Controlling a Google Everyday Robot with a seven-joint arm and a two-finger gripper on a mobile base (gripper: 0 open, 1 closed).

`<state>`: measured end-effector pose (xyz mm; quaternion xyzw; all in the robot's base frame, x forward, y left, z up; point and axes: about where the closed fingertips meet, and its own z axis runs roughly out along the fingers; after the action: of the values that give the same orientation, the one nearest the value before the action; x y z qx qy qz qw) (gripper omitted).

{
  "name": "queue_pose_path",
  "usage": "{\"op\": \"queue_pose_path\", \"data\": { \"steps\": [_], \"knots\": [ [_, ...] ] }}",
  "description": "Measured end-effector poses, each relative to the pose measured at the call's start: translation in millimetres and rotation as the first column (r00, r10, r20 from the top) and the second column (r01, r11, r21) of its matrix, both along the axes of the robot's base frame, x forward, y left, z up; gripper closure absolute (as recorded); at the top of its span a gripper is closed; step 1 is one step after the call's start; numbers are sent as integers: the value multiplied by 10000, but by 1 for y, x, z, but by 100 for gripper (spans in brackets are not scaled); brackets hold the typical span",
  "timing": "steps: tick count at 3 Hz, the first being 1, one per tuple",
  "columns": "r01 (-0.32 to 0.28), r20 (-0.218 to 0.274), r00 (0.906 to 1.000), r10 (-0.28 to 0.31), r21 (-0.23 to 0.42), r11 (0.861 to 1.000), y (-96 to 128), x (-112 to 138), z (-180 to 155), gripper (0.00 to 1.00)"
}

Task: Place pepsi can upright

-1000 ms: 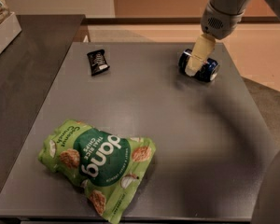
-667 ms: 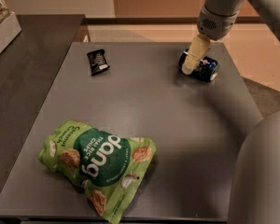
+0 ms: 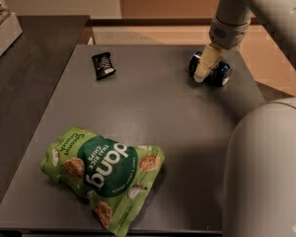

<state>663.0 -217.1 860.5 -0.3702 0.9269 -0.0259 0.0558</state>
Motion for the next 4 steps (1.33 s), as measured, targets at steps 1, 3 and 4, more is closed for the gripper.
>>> {"op": "queue_pose_path", "data": {
  "steps": [1, 3, 4],
  "knots": [
    [181, -236, 9996, -181, 0, 9998, -5, 3, -13, 0],
    [69, -358, 9993, -54, 423, 9991, -3, 5, -18, 41],
    [-203, -266, 9994, 219, 606, 9980, 2, 7, -11, 64]
  ]
}}
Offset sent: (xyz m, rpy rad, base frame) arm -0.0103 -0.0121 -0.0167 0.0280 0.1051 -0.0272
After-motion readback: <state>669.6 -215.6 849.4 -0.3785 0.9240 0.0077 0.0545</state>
